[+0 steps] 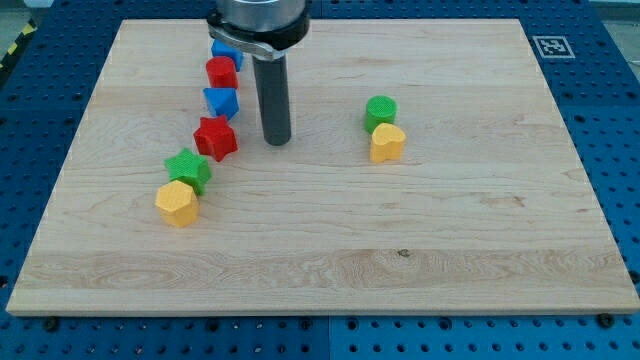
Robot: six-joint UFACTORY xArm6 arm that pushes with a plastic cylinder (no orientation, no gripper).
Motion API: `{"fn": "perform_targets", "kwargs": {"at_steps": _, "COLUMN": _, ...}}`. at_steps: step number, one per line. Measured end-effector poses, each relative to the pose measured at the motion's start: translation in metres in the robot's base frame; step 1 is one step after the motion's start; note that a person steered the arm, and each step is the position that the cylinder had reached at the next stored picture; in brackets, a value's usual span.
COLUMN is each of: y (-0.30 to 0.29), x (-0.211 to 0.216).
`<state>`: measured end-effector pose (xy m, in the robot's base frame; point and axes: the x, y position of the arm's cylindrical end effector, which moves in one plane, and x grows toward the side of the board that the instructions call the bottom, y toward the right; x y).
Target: Push the red star to the left side of the board
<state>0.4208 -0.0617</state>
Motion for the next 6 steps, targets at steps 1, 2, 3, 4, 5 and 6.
{"fn": "perform_targets", "kwargs": {"at_steps": 1, "y": -0.018, "x": 0.005}}
{"fn": "perform_targets", "kwargs": {"at_steps": 2, "y": -0.040, "x": 0.010}}
{"fn": "perform_targets", "kwargs": {"at_steps": 3, "y": -0.063, "x": 0.010}}
{"fn": "perform_targets", "kwargs": {"at_steps": 4, "y": -0.075, "x": 0.010}}
{"fn": "perform_targets", "kwargs": {"at_steps": 5, "y": -0.071, "x": 0.010}}
{"fn": "perform_targets", "kwargs": {"at_steps": 6, "y": -0.037, "x": 0.010}}
